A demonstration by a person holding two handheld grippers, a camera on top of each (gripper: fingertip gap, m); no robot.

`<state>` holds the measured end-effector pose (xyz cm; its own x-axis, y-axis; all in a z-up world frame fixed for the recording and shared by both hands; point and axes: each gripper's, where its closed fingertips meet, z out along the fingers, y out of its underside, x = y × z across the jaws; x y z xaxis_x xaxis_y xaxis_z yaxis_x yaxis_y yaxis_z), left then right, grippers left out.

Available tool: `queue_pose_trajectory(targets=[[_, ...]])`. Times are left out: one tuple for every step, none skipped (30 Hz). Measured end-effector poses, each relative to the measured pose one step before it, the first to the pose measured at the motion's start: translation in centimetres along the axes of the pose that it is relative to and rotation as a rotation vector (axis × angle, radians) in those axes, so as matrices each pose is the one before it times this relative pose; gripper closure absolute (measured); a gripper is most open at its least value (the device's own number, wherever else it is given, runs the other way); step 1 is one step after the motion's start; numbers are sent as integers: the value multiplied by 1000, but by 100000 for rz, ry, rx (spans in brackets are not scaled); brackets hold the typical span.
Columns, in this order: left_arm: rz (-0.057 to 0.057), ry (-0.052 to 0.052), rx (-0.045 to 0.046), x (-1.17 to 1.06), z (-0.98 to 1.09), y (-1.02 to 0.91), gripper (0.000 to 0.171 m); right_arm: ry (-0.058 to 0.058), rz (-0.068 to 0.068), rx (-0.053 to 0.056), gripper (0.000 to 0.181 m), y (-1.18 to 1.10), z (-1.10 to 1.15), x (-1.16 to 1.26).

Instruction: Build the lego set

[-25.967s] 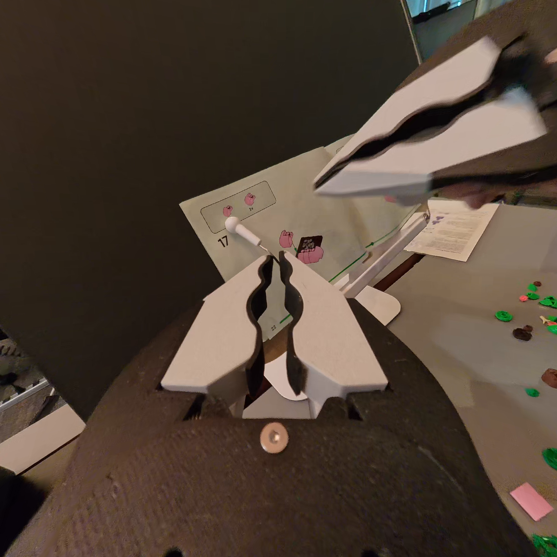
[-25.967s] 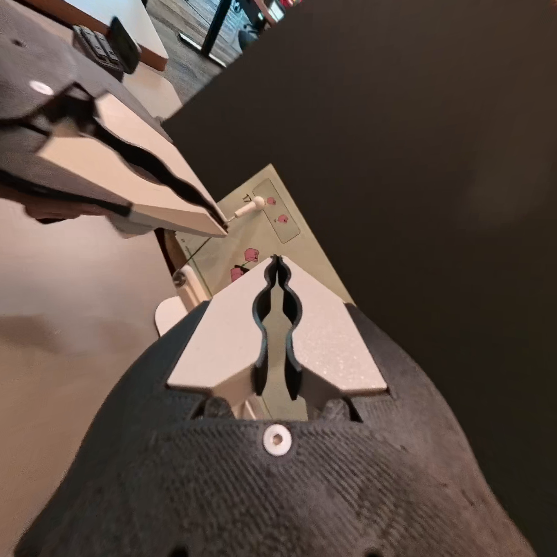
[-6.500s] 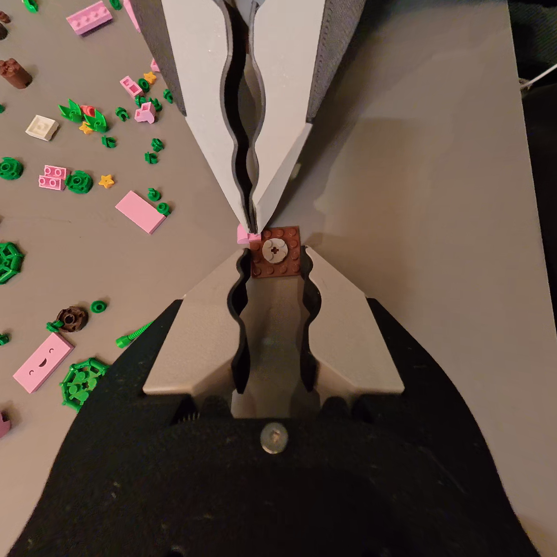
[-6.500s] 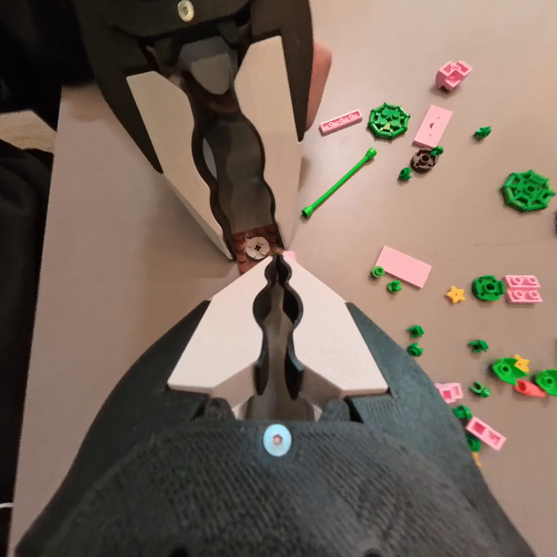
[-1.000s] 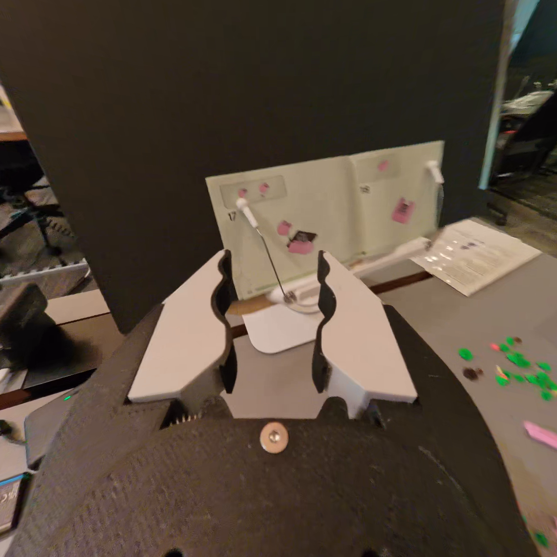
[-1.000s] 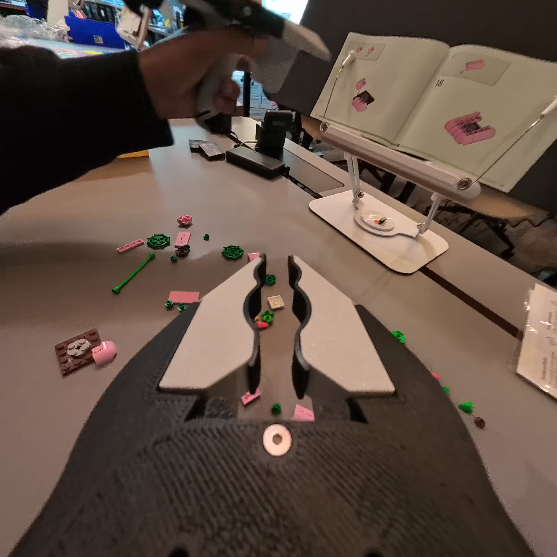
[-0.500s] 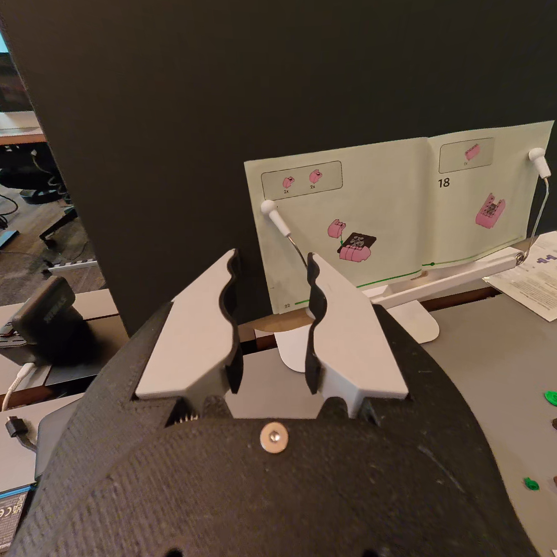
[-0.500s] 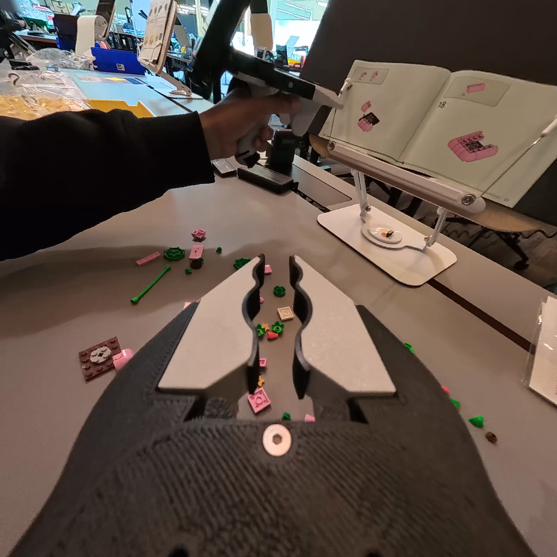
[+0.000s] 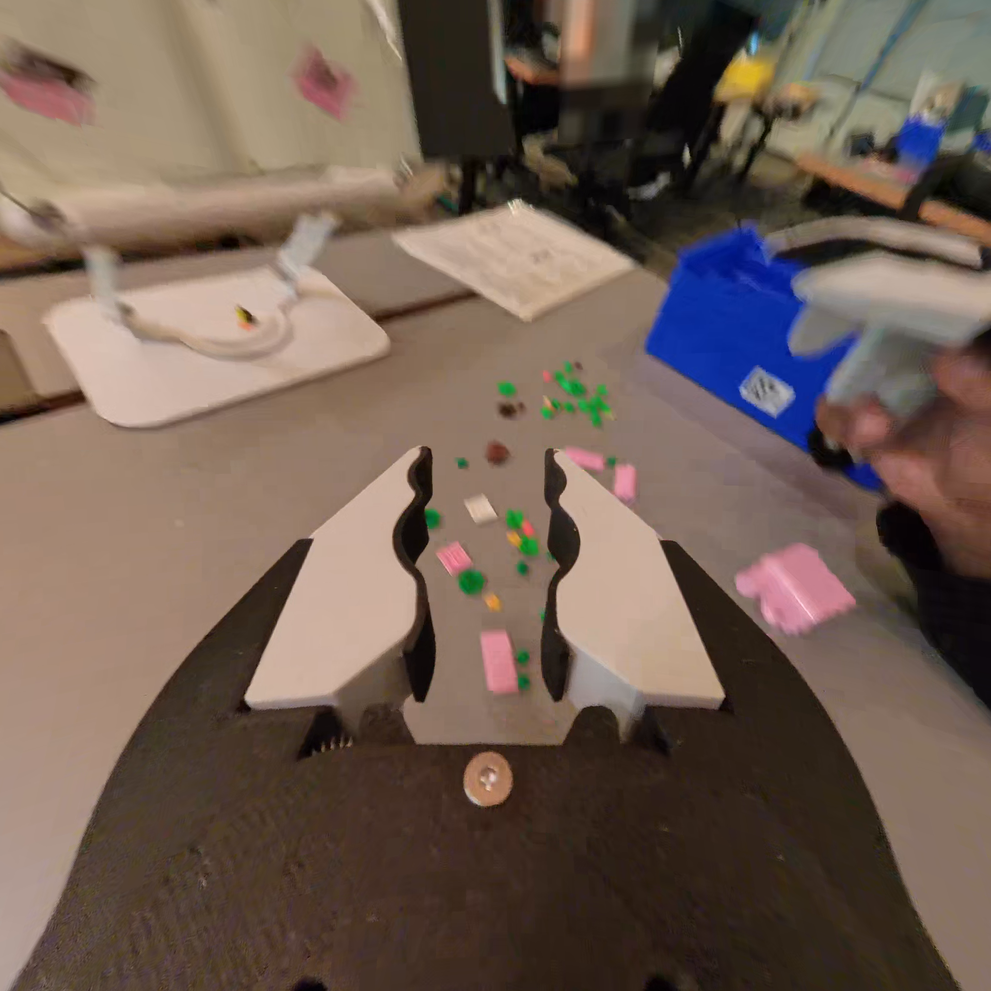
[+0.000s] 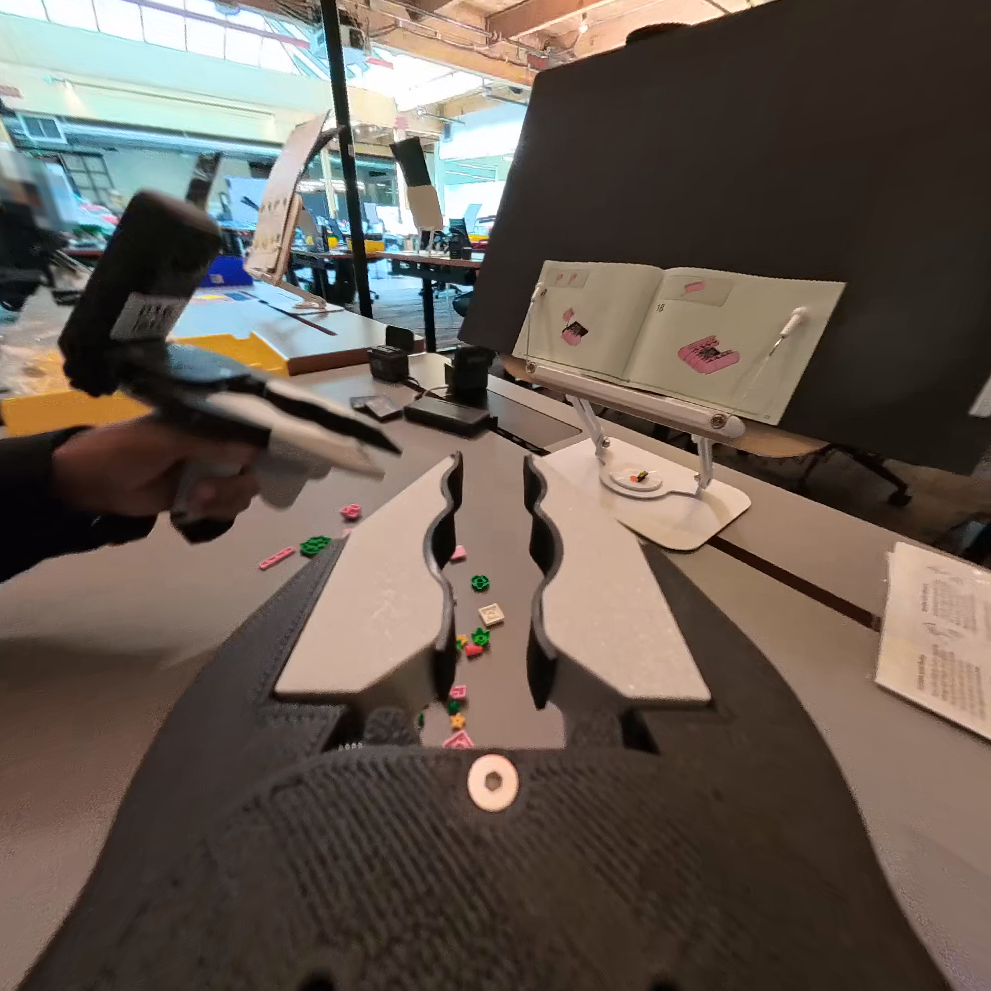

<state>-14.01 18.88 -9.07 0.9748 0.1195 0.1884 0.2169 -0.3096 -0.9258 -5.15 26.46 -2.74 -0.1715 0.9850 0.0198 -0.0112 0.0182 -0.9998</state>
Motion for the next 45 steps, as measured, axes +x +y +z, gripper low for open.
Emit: queue_pose_trajectory(targets=[[2375,1526,-5160,1241,-135,1670,133,-1391,1215,-918,159,170,-32,-133],[2409,-422,-3766,740,38,1254,133,-657,277,-1477,159,276,-32,-67],[2130,-1063,-1725,436,114,705,133,160,-317,-1179,158,253,-37,23],[1360,-509,-272,288,167,280,134,181,-209,-1073,159,197,17,37],[438,429,-15,200,233,68,136,-147,640,-1443,158,164,97,3],[-503,907,-327,94,283,25,138,-933,807,-1753,156,229,147,-125],[-1054,1441,-560,85,321,57,138,-529,530,-1619,155,323,196,-100],[-1150,2082,-822,165,345,165,138,-82,-47,-1508,155,392,233,-41],[-681,2545,-1235,244,355,295,138,114,-643,-1951,155,498,300,-13],[192,2204,-1413,200,345,396,139,446,-1163,-2661,155,648,327,43],[1140,1355,-1271,103,317,469,139,919,-1576,-3245,155,770,376,107],[1931,405,-831,-21,242,427,140,1275,-1737,-3925,156,883,434,155],[2463,-1377,-258,-360,62,310,144,2098,-1595,-5316,157,1149,499,273],[2359,-3801,1433,-907,-265,-74,152,2291,-1691,-7221,158,1487,614,325],[1294,-5208,4066,-1382,-588,-514,157,89,-1956,-8645,156,1757,786,-14],[-248,-4498,5594,-1532,-776,-741,160,-2411,-1309,-9619,155,1880,896,-398],[-1166,-2624,5270,-1386,-806,-674,160,-3346,-488,-8744,155,1655,888,-529],[-1260,-1145,4355,-1158,-775,-435,160,-3564,-145,-6248,155,1161,784,-567],[-994,101,3874,-822,-720,-211,161,-2812,-38,-3492,155,676,590,-477],[-1182,436,2858,-583,-662,78,161,-1135,8,-1219,156,270,354,-241],[-1478,539,1507,-389,-586,370,163,-771,-58,400,157,-31,142,-203],[-980,974,32,-182,-510,554,167,-1576,80,1084,157,-163,4,-321],[-1037,728,-659,-111,-428,515,169,-2048,635,1097,158,-168,-19,-337],[-1368,1112,-1139,41,-338,334,169,-2162,1097,621,159,-79,29,-300],[-1051,1917,-720,273,-290,21,167,-1993,1102,-231,159,54,105,-245],[-326,1599,584,324,-258,-176,166,-767,697,-695,158,143,168,-53],[-231,473,1013,216,-164,-223,166,439,298,-981,158,257,213,150],[-507,883,829,287,-60,-185,166,917,287,-1478,158,362,238,257],[-755,1726,379,410,53,-72,165,591,537,-1545,157,375,255,236],[-756,1243,-457,308,98,81,163,-259,908,-1227,157,332,226,137],[-367,328,-829,150,105,138,160,-1233,1173,-647,158,221,205,-27],[30,44,-539,103,73,91,158,-1738,1277,-228,159,135,169,-112],[20,477,55,165,43,3,158,-1644,1159,41,160,89,152,-126],[-135,930,211,229,34,-17,158,-1181,750,828,161,-71,64,-96],[-185,804,-58,190,61,38,158,-1421,324,85,166,10,44,-159],[-296,695,-276,156,93,95,158,-689,-173,76,169,-3,12,-83],[-430,900,-541,158,100,150,158,-545,-1078,670,173,-146,-63,-137],[-542,1048,-775,179,119,204,158,-449,-1356,1963,173,-398,-149,-199],[-706,1144,-647,208,112,158,158,-646,-1408,2712,173,-560,-242,-290],[-736,1411,-301,272,82,96,158,-520,-1580,2881,173,-645,-295,-344],[-681,1572,-35,325,87,39,157,-169,-2536,3190,173,-767,-345,-390],[-837,1476,-17,316,94,55,156,117,-4496,4329,174,-993,-400,-512],[-1324,1877,-116,366,119,83,153,496,-6708,5246,173,-1195,-412,-648],[-2200,3064,-175,527,143,115,149,1228,-8800,5886,173,-1361,-420,-747],[-3463,4033,-229,625,194,126,143,2351,-9966,6108,173,-1433,-378,-732]])
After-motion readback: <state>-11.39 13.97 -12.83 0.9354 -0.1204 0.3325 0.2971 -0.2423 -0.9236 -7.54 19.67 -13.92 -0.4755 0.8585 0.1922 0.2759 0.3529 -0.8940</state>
